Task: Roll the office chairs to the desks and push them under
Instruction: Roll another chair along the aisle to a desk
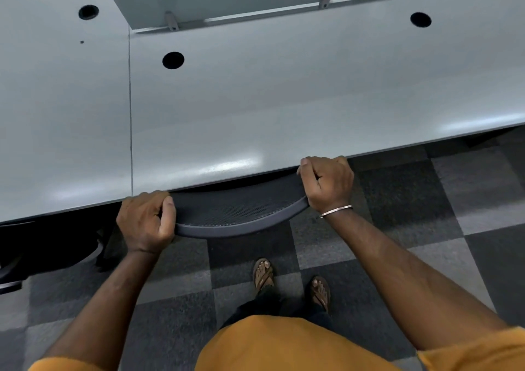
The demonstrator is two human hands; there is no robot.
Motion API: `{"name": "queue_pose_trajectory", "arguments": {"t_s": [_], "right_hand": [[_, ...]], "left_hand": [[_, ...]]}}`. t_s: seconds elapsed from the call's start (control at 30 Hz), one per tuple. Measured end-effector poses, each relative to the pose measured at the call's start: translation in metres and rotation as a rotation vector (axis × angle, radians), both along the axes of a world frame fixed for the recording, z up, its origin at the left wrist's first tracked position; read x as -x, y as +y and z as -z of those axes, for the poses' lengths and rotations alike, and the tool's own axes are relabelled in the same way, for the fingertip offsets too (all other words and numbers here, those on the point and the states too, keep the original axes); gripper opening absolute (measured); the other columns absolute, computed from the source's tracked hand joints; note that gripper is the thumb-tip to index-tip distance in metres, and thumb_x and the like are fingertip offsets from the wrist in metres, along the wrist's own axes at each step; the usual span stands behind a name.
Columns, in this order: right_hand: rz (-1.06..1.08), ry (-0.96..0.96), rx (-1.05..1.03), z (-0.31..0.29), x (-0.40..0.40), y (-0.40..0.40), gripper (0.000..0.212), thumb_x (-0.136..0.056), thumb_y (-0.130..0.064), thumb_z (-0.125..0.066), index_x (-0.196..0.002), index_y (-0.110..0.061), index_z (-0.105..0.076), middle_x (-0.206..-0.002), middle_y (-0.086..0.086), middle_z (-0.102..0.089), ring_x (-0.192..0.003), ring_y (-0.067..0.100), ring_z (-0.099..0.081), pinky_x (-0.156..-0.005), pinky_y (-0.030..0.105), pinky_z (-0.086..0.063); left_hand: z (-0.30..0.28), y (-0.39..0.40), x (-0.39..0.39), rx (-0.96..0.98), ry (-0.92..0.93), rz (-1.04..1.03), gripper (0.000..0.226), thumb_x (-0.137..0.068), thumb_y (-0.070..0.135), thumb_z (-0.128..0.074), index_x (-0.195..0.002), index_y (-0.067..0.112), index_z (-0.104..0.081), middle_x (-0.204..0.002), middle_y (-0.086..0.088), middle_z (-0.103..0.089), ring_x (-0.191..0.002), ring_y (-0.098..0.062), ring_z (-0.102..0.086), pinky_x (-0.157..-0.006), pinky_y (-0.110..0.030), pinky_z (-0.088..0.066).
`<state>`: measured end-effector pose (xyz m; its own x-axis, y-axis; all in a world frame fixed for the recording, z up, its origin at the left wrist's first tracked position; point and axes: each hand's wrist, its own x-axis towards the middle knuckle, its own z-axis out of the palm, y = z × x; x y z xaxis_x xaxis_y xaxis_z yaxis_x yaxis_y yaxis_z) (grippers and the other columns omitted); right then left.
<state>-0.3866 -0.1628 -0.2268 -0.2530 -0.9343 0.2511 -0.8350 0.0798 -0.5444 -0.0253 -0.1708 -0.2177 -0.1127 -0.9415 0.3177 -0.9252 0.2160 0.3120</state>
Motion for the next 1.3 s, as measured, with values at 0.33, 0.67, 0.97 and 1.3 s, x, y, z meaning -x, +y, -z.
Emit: {"name": "queue_pose_trajectory", "arguments": {"t_s": [0.33,0.67,0.97,1.3], "right_hand": [[-0.118,0.088,-0.026,-0.006,0.015,0.001,0.039,-0.097,-0.033,-0.041,-0.063,-0.017,-0.054,-0.056,-0.001,-0.049,-0.053,0.023,-0.042,-0.064,0.036,-0.032],[-0.101,0.156,0.013,-0.006,-0.008,0.037,0.045,-0.099,-0.038,-0.054,-0.059,-0.019,-0.048,-0.057,-0.005,-0.040,-0.055,0.016,-0.041,-0.067,0.033,-0.022],[-0.133,0.097,0.092,-0.006,0.016,0.000,0.034,-0.095,-0.027,-0.043,-0.062,-0.021,-0.051,-0.058,-0.005,-0.044,-0.054,0.021,-0.040,-0.065,0.034,-0.023],[-0.115,0.121,0.030,-0.003,0.020,0.005,0.039,-0.098,-0.031,-0.041,-0.062,-0.020,-0.052,-0.058,-0.005,-0.045,-0.055,0.018,-0.038,-0.066,0.033,-0.024]], "left_hand": [[-0.001,0.006,0.010,-0.032,0.007,-0.049,0.036,-0.095,0.022,-0.044,-0.059,0.019,-0.042,-0.054,0.002,-0.040,-0.055,-0.025,-0.040,-0.065,-0.034,-0.024],[-0.005,0.017,0.001,-0.064,0.061,-0.041,0.040,-0.100,0.025,-0.045,-0.062,0.026,-0.032,-0.055,0.007,-0.036,-0.056,-0.020,-0.039,-0.065,-0.037,-0.027],[-0.004,0.002,0.018,-0.016,0.078,-0.049,0.040,-0.095,0.020,-0.048,-0.059,0.025,-0.033,-0.052,0.008,-0.033,-0.051,-0.018,-0.034,-0.062,-0.035,-0.022],[-0.005,0.010,0.023,-0.036,0.090,-0.060,0.046,-0.100,0.026,-0.047,-0.057,0.027,-0.032,-0.051,0.010,-0.029,-0.050,-0.016,-0.032,-0.063,-0.035,-0.022]]}}
